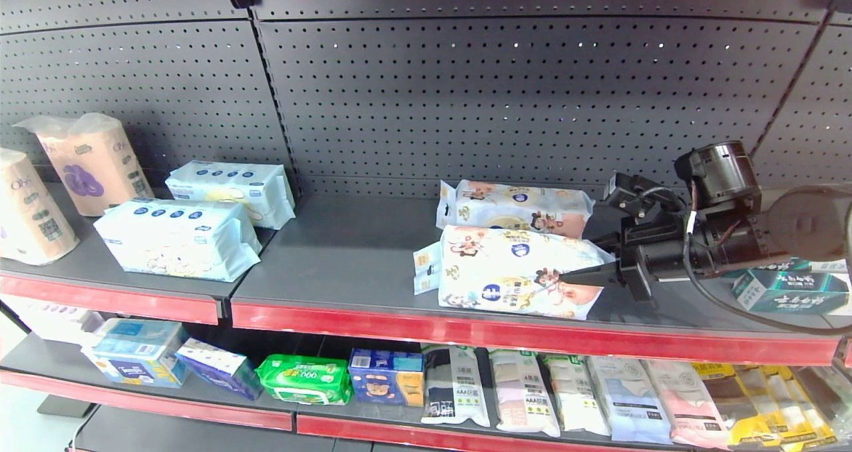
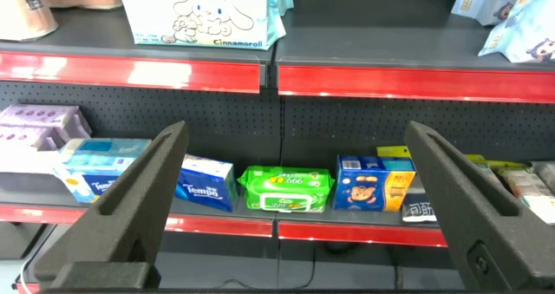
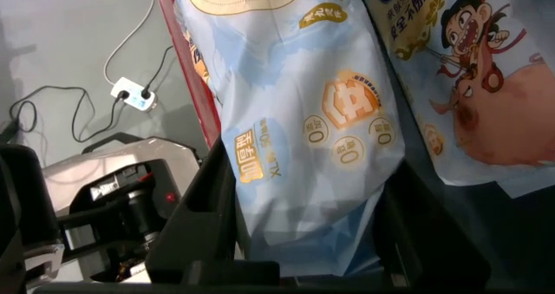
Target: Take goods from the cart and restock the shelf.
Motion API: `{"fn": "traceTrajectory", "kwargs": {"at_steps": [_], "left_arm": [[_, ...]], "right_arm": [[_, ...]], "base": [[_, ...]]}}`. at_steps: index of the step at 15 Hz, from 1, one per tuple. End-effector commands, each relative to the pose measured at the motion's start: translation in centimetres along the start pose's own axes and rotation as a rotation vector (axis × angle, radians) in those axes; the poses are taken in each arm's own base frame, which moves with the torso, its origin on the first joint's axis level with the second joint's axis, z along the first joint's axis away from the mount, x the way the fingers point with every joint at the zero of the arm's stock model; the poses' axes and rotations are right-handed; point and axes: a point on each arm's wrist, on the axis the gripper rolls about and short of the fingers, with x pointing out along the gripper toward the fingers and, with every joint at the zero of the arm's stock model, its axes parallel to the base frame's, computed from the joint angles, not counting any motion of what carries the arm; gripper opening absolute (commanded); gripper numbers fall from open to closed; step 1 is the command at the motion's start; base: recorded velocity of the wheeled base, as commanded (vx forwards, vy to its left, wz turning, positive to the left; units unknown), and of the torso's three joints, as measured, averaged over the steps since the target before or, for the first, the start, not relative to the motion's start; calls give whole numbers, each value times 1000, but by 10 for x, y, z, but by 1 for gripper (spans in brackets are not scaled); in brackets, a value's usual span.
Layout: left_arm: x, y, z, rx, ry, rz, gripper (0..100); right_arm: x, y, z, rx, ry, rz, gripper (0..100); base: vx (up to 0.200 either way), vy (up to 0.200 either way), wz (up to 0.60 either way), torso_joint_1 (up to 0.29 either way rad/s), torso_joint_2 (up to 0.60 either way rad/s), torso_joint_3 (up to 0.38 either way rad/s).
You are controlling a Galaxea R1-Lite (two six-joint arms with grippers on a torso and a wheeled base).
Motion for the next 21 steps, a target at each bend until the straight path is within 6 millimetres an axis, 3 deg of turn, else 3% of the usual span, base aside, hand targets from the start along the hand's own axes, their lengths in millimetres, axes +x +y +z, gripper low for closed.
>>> {"fn": "traceTrajectory", "kwargs": {"at_steps": [1,21], "left_arm": [[0,0,0,-2,1,0,100],[0,0,0,-2,1,0,100]], "right_arm": [[1,-1,-1,-6,3,-1,0],[2,0,-4,-38,12,5,0]], "base": [[0,0,0,0,0,0],[0,0,0,0,0,0]]}}
